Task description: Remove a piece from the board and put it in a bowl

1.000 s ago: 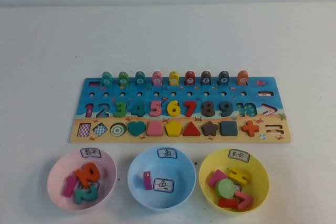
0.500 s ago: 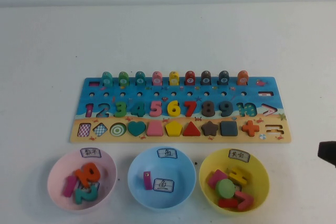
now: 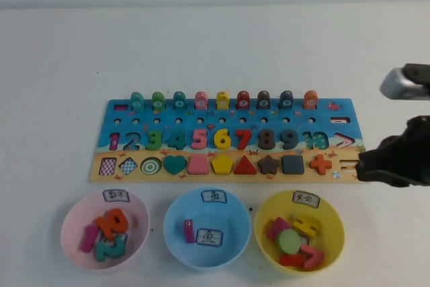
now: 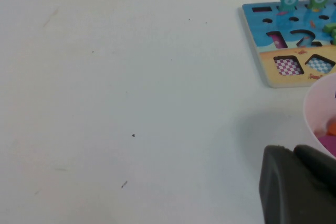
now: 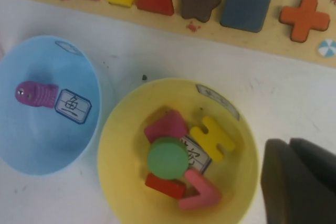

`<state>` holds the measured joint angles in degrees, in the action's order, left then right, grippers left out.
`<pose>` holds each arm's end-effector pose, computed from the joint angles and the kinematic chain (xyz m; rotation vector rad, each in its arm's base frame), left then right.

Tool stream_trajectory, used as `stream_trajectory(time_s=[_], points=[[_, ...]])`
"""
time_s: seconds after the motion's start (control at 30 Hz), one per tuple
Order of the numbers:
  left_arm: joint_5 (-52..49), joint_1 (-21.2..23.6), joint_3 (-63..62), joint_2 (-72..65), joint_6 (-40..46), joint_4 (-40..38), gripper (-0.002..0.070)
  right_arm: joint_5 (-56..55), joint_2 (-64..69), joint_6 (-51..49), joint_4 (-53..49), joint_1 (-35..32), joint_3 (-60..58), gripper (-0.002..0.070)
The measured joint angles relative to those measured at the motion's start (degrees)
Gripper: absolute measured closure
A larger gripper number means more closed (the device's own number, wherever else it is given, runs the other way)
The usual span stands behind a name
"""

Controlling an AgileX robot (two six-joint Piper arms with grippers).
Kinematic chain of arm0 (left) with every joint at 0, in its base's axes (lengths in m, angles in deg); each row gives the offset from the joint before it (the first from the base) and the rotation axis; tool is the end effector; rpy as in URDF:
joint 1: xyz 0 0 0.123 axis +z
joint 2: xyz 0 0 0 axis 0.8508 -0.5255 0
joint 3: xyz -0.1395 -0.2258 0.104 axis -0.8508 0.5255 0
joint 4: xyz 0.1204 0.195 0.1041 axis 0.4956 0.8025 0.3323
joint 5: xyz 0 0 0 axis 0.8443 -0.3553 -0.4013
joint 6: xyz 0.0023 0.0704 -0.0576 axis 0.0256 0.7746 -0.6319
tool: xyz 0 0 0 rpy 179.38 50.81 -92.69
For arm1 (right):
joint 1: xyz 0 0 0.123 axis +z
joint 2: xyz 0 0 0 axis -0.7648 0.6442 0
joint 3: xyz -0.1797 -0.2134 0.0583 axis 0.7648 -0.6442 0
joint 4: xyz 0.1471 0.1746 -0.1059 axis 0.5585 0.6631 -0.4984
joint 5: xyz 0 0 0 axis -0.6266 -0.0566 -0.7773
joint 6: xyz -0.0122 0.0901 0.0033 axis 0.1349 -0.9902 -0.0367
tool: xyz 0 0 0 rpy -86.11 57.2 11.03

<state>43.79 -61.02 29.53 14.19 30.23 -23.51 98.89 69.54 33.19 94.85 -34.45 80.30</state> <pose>0.0527 -0.0015 0.1718 0.0551 1.8671 -0.0096 0.2289 0.0966 0.2712 -0.2849 2.5892 0.6225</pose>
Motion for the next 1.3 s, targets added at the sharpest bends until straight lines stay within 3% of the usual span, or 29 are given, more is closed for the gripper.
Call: stream_trajectory(time_s=[0.2, 0.57, 0.67, 0.93, 1.0, 1.3], points=[[0.0, 0.0, 0.0, 0.0, 0.0, 0.0, 0.0676, 4.9, 9.0, -10.2, -11.4, 6.1, 9.3, 0.0694], [0.0, 0.0, 0.0, 0.0, 0.0, 0.0, 0.0676, 17.6, 24.5, -17.5, -20.9, 9.2, 26.2, 0.0688], [0.0, 0.0, 0.0, 0.0, 0.0, 0.0, 0.0676, 19.6, 27.7, -17.8, -22.6, 9.2, 28.5, 0.0647], [0.0, 0.0, 0.0, 0.0, 0.0, 0.0, 0.0676, 20.6, 33.6, -24.5, -24.5, 9.2, 32.7, 0.0374], [0.0, 0.0, 0.0, 0.0, 0.0, 0.0, 0.0676, 20.5, 34.9, -26.7, -25.8, 9.2, 33.9, 0.0335], [0.0, 0.0, 0.0, 0.0, 0.0, 0.0, 0.0676, 19.6, 39.8, -31.1, -28.2, 9.2, 38.4, 0.0303]])
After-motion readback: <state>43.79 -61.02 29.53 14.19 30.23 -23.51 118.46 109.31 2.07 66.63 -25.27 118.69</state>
